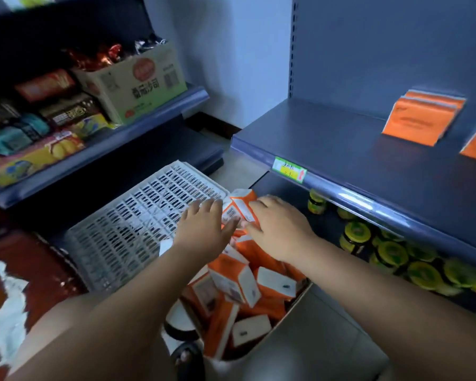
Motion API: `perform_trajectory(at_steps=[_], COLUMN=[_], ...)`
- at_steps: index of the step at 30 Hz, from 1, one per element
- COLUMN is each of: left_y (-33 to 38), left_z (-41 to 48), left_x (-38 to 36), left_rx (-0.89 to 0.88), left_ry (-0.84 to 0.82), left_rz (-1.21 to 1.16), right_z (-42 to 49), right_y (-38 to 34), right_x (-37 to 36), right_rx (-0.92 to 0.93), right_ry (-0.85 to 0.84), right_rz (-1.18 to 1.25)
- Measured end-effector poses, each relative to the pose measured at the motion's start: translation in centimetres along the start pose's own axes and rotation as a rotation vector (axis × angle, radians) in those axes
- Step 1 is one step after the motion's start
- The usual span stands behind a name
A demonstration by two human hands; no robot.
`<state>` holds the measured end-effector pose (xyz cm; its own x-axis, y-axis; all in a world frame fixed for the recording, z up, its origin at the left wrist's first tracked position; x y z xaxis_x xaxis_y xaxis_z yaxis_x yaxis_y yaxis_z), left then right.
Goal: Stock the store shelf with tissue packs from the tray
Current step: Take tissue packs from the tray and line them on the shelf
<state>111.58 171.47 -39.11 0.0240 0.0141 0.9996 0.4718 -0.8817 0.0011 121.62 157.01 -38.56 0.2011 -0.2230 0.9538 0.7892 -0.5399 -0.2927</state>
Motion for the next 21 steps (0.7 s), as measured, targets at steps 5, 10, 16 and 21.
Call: perform_trajectory(at_steps=[5,10,16,21], left_y=[0.7,0.5,0.1,0.4], left_z=[0.0,-0.9,-0.7,-0.6], left_x=[0.2,-0.2,-3.1,-0.5], left_rx=[-0.168,-0.289,-0.429,-0.355], left_ry=[-0.159,-0.591,-0.658,-0.542], left_rz=[-0.152,-0.102,0.182,-0.043], right_z=[-0.4,-0.8,-0.5,0.8], right_y=[0.5,1.9,3.1,3.5], right_x=[-2.2,-4.2,-4.4,-0.8], right_rx=[-0.160,-0.258,-0.338,-0.462], right_ry=[-0.216,-0.300,-0.229,0.018], right_rz=[-0.014,0.004,0.299,0.684])
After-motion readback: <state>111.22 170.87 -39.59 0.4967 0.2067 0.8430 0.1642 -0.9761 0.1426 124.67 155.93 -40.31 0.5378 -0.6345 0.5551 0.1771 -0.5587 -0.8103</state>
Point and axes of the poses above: each hand's wrist, its own z-axis towards the middle knuckle, its own x-axis out of the back of the hand, y = z × x, the point moved 4 cm from there along z, towards the middle knuckle, and after that the axes turned 4 degrees about z, right-handed, at the moved point
